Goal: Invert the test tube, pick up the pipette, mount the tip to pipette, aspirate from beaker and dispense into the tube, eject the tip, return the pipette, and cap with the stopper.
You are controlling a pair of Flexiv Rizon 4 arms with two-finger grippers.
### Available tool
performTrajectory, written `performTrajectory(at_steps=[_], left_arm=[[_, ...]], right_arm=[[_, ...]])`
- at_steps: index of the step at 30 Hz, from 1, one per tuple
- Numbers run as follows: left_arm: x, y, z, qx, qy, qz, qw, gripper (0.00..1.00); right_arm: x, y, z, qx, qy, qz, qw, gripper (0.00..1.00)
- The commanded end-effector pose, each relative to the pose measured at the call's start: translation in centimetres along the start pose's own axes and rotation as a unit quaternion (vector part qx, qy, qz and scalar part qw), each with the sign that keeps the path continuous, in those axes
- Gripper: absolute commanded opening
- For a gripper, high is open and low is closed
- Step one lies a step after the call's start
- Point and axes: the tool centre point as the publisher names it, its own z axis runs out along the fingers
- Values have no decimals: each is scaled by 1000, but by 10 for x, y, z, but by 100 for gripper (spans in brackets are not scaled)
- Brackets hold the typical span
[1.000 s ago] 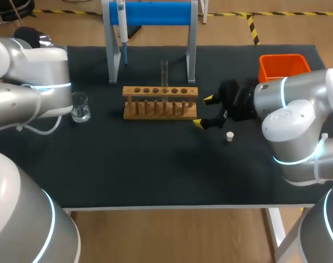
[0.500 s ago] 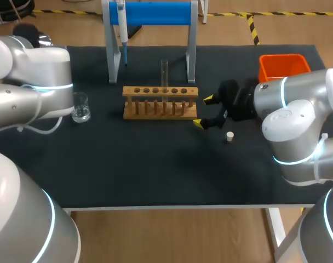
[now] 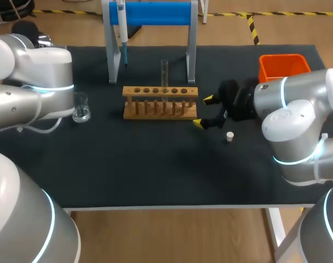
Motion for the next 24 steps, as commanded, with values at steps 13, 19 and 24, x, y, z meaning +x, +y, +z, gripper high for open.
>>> performTrajectory(at_steps=[13, 19, 24], left_arm=[[15, -43, -46, 51, 31, 50, 997, 0], [37, -61, -96, 74, 145, 107, 981, 0], [62, -62, -151, 76, 232, 172, 954, 0]], right_arm=[[0, -1, -1, 0, 0, 0, 1000, 100], [0, -1, -1, 0, 0, 0, 1000, 100], [0, -1, -1, 0, 0, 0, 1000, 100]])
